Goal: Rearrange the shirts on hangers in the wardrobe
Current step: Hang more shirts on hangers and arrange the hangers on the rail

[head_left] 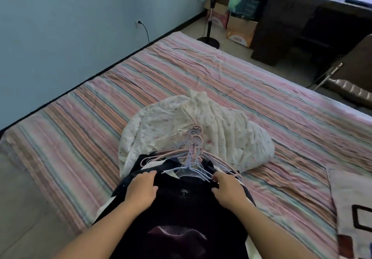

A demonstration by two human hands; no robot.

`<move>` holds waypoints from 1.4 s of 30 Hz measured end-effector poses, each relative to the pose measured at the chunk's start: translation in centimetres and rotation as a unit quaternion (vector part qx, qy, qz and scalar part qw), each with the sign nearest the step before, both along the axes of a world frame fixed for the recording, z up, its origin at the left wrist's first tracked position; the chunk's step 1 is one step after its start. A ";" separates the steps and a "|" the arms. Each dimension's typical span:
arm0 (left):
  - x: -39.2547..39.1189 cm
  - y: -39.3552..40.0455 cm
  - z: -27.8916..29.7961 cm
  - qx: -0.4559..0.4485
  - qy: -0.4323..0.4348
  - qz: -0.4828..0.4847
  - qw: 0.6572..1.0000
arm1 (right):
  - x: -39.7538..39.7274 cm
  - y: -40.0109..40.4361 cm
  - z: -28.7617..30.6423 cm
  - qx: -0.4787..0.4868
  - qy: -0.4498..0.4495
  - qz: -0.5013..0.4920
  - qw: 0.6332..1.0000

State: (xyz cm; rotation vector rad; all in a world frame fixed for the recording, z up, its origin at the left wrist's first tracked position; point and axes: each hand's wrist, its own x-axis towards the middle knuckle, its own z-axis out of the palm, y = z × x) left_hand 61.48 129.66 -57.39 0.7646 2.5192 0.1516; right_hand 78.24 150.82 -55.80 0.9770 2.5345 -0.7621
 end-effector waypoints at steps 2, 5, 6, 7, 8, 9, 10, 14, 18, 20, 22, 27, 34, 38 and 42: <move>-0.1 0.0 -1.2 0.008 0.018 0.010 1.000 | -0.5 0.0 -1.6 0.004 0.007 -0.004 1.000; -0.2 0.1 -2.1 0.022 0.051 0.020 0.998 | -0.9 0.0 -2.9 0.039 0.012 0.003 0.999; -0.2 0.0 -2.2 0.026 0.054 0.022 0.998 | -0.9 0.0 -3.1 0.051 0.009 0.010 0.999; -0.2 0.0 -2.2 0.034 0.054 0.027 0.998 | -0.8 -0.1 -3.2 0.060 0.006 0.017 0.998; -0.1 -0.1 -2.1 0.044 0.053 0.035 0.997 | -0.8 -0.2 -3.2 0.067 0.005 0.020 0.998; -0.1 -0.2 -1.9 0.056 0.052 0.041 0.996 | -0.8 -0.3 -3.2 0.073 0.004 0.022 0.997; 0.0 -0.3 -1.6 0.066 0.051 0.047 0.995 | -0.7 -0.5 -3.1 0.078 0.003 0.027 0.997; 0.5 -0.6 0.5 0.153 -0.007 0.102 0.983 | -0.1 -1.3 -2.0 0.071 0.021 0.031 0.997; 1.0 -1.8 3.1 0.213 -0.070 0.110 0.968 | 1.0 -2.1 0.1 0.045 0.059 -0.011 0.997; 1.5 -2.8 4.5 0.220 -0.080 0.097 0.967 | 1.9 -2.5 1.4 0.034 0.068 -0.028 0.997; 2.1 -3.9 6.0 0.235 -0.088 0.097 0.963 | 2.8 -3.1 2.9 0.019 0.081 -0.040 0.996; 3.7 -7.0 11.0 0.281 -0.083 0.116 0.949 | 5.0 -5.9 7.7 0.000 0.166 -0.069 0.984; 6.8 -14.3 19.0 0.287 -0.073 0.064 0.953 | 8.8 -12.4 15.7 0.048 0.216 -0.022 0.975; 8.9 -20.0 23.7 0.287 -0.035 0.033 0.957 | 10.5 -16.8 21.5 0.055 0.242 0.031 0.968; 11.5 -26.2 28.5 0.292 0.000 0.037 0.956 | 12.0 -22.0 27.3 0.040 0.280 0.074 0.956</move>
